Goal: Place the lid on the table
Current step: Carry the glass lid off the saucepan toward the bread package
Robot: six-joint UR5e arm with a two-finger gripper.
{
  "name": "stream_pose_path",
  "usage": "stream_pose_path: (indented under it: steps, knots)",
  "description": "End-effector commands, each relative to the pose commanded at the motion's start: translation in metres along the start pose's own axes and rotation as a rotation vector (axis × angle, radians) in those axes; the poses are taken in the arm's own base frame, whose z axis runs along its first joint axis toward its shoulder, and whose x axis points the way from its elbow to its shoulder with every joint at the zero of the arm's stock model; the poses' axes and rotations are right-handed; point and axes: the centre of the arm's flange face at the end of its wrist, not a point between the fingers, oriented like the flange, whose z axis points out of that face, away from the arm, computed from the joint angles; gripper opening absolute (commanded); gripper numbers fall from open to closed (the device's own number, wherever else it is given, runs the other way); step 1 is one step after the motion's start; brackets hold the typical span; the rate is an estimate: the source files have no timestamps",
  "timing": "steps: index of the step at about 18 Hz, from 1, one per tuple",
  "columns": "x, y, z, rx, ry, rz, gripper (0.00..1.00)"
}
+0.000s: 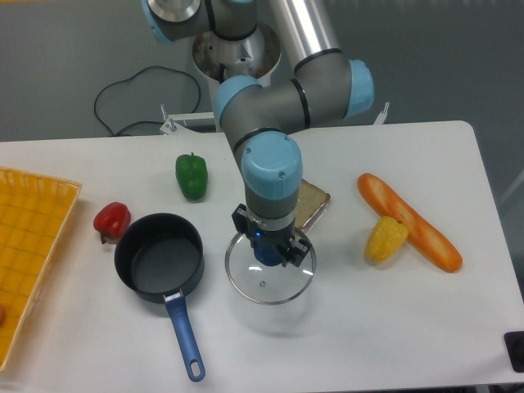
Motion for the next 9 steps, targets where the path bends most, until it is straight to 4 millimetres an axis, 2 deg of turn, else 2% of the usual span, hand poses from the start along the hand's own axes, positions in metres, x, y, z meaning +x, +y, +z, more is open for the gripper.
stream_pose_path:
  steps: [5, 9]
  knots:
    - [-0.027, 0.003, 0.027, 0.009, -0.009, -0.029, 0.49]
    - [-0.043, 0.003, 0.040, 0.012, -0.013, -0.041, 0.49]
